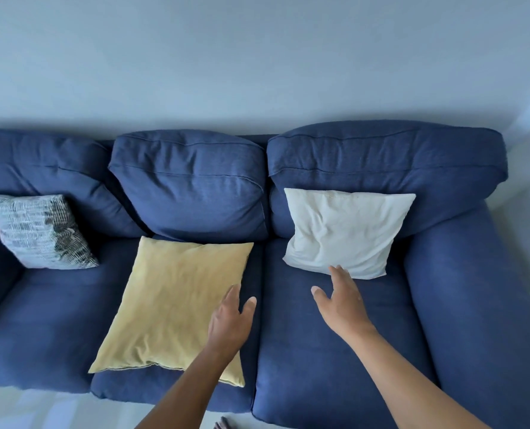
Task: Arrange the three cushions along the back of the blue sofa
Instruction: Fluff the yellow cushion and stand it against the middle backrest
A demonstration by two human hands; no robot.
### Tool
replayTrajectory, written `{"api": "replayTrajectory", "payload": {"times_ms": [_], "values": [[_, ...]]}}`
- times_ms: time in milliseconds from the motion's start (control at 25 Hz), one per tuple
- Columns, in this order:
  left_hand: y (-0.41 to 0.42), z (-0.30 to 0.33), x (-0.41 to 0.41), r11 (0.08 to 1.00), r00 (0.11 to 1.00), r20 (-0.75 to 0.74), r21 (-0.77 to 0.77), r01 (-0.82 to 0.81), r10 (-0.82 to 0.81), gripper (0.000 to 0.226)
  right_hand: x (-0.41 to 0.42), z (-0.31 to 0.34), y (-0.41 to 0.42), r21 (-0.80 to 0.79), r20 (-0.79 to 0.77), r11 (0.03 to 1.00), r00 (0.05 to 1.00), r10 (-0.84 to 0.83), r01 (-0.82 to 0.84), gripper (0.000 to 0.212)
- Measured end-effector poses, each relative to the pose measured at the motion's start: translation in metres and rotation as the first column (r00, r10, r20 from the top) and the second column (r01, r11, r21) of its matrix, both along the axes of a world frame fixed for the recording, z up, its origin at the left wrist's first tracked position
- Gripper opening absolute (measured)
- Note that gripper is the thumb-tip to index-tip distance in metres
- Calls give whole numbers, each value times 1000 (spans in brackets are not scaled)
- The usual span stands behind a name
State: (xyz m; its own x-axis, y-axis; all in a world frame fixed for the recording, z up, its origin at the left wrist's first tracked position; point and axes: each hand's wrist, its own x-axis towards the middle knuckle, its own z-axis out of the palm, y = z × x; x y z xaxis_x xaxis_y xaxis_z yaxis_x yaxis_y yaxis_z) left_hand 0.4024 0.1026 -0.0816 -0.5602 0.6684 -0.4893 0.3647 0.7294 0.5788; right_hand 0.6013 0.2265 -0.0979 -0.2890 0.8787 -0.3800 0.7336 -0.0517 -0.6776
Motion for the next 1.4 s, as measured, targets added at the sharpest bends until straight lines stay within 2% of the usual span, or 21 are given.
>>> {"api": "replayTrajectory", "payload": {"times_ms": [280,440,680,920,1080,1200,1400], "values": [[-91,-5,-75,996,996,-41,52,76,-74,66,-73,11,-84,53,75,998,996,42,-46,73],[-149,0,-136,994,999,-37,97,41,-38,69,-138,14,-147,79,98,990,989,107,-115,72],[-211,-1,-212,998,999,-34,61,5,-3,72,-213,8,-209,61,79,983,983,167,-172,72],[-199,-7,-253,1000,1000,-11,18,-15,15,74,-258,-15,-198,-17,128,976,968,216,-216,72],[-196,-7,-286,998,1000,-26,-68,-17,15,76,-295,-33,-178,-115,88,981,982,169,-158,74],[-185,-7,-317,995,999,-34,-85,-43,40,68,-310,-48,-169,-184,122,974,980,159,-136,75],[-157,-38,-347,986,997,50,-155,-56,65,65,-318,-70,-140,-256,175,966,981,80,-33,79]]}}
